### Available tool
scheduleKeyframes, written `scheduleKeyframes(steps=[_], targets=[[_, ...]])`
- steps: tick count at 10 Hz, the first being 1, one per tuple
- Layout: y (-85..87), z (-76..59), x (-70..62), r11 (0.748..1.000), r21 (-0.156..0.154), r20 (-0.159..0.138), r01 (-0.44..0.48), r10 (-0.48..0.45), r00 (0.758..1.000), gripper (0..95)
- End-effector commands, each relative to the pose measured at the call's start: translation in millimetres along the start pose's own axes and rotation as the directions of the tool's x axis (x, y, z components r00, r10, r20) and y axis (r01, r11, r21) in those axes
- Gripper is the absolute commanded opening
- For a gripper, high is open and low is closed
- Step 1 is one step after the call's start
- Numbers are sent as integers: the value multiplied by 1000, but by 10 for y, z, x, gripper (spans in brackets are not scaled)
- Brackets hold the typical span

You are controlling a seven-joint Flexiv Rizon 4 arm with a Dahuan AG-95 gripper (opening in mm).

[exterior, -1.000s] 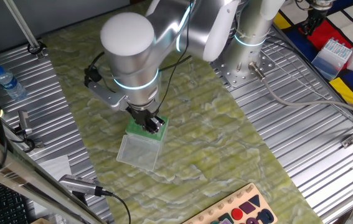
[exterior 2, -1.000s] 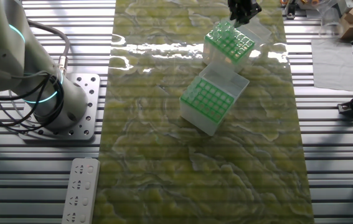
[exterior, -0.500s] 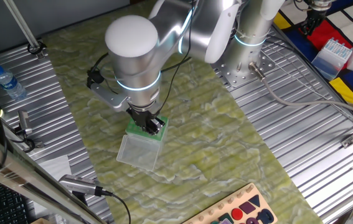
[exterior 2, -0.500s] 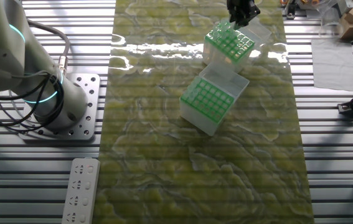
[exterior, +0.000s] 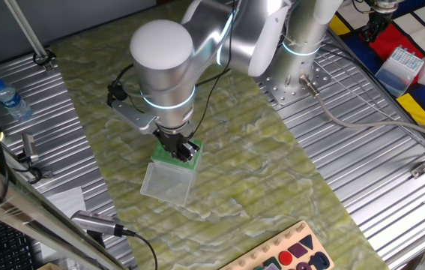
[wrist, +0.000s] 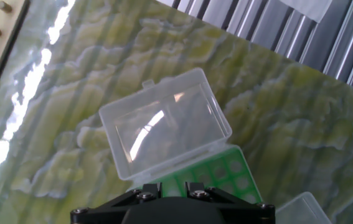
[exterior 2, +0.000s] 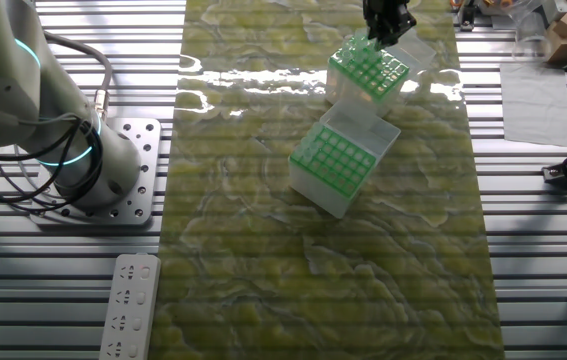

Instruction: Transfer all large pipette tips from one holder to another

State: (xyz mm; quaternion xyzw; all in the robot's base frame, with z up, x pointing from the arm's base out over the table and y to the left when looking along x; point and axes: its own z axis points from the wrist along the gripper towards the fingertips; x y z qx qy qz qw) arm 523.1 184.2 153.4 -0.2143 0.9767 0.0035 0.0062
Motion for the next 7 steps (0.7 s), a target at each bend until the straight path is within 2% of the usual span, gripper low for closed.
scheduleKeyframes(steps=[1, 3, 4, 7], targets=[[-1, 3, -11, 1000, 1, 2, 1, -1, 1000, 190], [-1, 7, -10, 1000, 1, 2, -3, 3, 1000, 190], [-1, 8, -10, 1000, 1, 3, -6, 6, 1000, 0], [11, -14, -23, 1000, -2, -4, -11, 11, 1000, 0]])
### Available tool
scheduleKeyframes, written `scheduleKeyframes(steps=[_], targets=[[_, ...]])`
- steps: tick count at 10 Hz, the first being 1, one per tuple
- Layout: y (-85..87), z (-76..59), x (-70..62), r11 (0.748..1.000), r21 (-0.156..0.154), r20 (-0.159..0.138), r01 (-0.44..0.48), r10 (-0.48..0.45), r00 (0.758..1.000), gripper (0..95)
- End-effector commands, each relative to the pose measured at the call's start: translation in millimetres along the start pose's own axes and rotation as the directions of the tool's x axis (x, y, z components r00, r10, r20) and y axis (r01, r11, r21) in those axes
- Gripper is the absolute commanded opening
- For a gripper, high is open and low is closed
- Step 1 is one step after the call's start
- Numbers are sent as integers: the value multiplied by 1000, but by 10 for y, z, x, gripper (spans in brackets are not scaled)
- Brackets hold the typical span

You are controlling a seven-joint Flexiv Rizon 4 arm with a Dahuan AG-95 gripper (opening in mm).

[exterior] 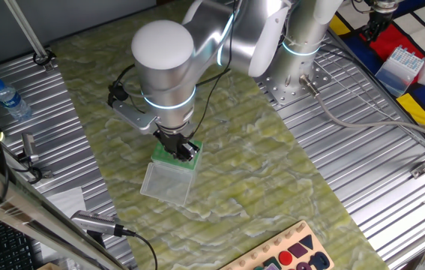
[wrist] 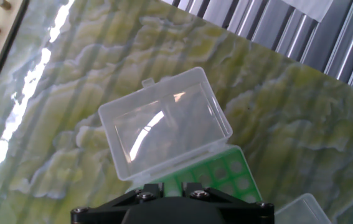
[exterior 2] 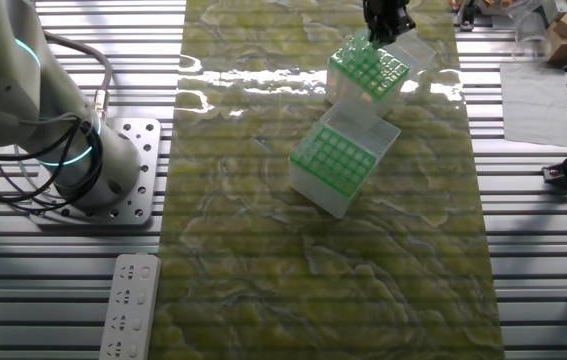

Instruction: Transfer all large pipette tips from one holder to another

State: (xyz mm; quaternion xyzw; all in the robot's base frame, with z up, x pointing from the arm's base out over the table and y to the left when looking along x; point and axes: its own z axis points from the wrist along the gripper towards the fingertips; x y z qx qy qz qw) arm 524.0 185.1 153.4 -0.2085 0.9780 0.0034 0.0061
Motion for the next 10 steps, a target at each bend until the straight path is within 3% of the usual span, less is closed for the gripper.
scheduleKeyframes(steps=[1, 3, 9, 10], targets=[[17, -51, -21, 1000, -3, -8, 1, -1, 1000, 0], [35, -166, -24, 1000, -5, -13, 5, -5, 1000, 0], [31, -987, 22, 999, -19, -42, 44, -44, 998, 0], [30, -1022, 17, 999, -19, -44, 45, -46, 998, 0]])
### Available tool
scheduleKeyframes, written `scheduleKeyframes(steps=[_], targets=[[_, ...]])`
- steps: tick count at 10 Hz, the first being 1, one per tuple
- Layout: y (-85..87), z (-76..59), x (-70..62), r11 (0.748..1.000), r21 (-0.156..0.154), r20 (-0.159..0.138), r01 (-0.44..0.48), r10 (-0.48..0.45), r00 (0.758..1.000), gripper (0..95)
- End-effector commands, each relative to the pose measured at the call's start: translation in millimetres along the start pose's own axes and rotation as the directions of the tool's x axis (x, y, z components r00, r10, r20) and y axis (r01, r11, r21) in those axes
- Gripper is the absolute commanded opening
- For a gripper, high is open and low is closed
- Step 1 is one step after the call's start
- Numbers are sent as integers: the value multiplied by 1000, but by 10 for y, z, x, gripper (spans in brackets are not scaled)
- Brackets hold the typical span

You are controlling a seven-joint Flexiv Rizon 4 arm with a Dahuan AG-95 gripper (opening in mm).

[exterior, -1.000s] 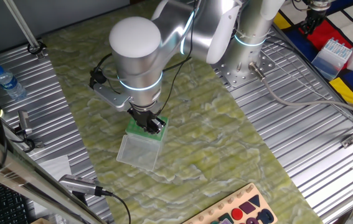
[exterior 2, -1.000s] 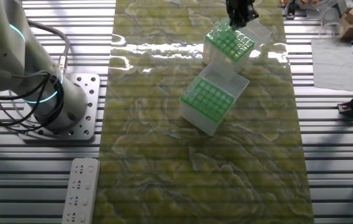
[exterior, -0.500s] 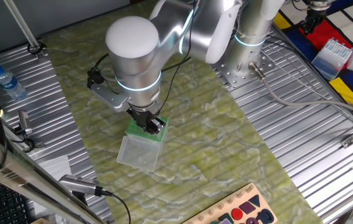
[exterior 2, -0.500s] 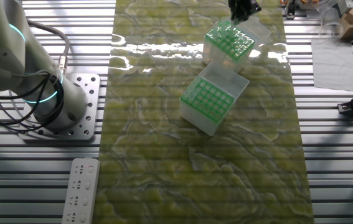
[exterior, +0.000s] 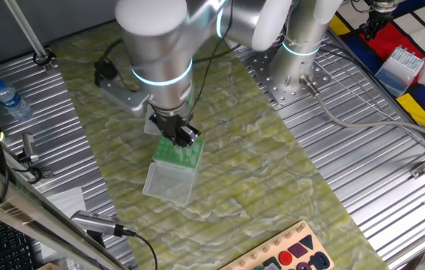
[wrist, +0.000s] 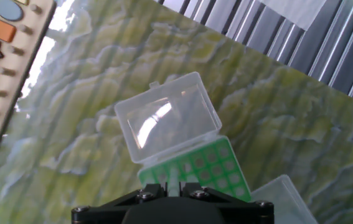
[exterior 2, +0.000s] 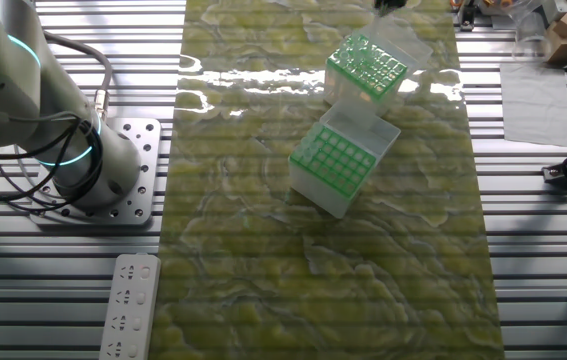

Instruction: Transfer all large pipette tips from one holder to another

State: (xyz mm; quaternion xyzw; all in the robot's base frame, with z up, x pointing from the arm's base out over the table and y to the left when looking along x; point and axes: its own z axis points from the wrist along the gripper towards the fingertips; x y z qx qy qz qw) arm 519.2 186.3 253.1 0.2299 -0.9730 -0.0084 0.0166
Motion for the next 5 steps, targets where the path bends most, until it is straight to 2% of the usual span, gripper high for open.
scheduleKeyframes(steps=[1, 2, 3, 5], targets=[[6, -174, 2, 1000, 1, -4, 7, -7, 1000, 0], [32, -255, 51, 1000, -3, -2, 14, -14, 1000, 0], [44, -282, 67, 1000, 1, -7, 12, -12, 1000, 0], [39, -352, 133, 999, 18, -35, 43, -42, 999, 0]])
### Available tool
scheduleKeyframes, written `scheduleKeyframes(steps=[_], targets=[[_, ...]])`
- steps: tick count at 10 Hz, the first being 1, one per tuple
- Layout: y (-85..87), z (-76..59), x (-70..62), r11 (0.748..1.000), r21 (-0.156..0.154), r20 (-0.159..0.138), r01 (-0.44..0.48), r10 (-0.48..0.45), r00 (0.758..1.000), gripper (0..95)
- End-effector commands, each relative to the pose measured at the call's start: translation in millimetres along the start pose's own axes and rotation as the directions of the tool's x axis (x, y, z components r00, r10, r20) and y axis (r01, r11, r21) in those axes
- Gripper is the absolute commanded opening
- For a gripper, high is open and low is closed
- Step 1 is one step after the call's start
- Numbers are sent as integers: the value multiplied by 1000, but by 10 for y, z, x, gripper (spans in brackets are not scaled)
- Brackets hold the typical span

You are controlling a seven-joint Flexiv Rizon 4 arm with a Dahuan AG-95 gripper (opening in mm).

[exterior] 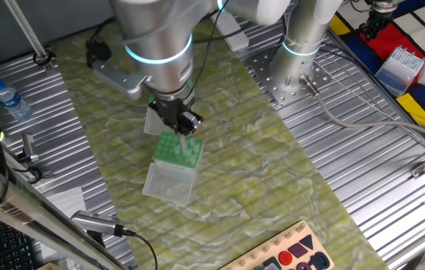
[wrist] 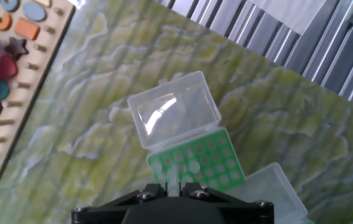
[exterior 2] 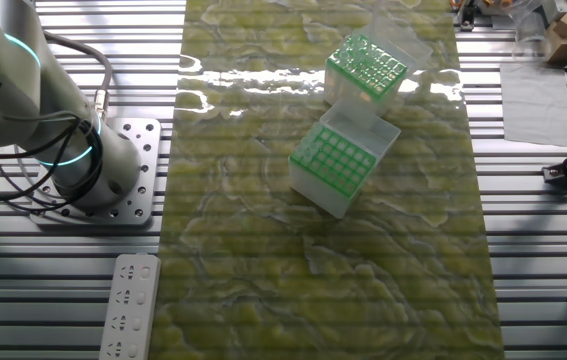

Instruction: Transfer all large pipette tips from one holder to another

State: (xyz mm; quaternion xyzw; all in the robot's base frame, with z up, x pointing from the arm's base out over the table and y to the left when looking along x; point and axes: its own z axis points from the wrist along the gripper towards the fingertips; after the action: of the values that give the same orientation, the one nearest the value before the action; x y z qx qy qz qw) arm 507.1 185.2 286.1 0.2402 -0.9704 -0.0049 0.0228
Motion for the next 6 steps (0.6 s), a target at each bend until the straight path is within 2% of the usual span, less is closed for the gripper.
scheduleKeyframes(steps=[1, 2, 4, 6], targets=[[-48, -66, 74, 999, 8, -23, 37, -37, 999, 0], [-57, -92, 107, 999, 5, -21, 46, -46, 999, 0], [-54, -185, 211, 997, 18, -43, 76, -75, 996, 0], [-76, -235, 290, 994, 24, -51, 103, -101, 994, 0]])
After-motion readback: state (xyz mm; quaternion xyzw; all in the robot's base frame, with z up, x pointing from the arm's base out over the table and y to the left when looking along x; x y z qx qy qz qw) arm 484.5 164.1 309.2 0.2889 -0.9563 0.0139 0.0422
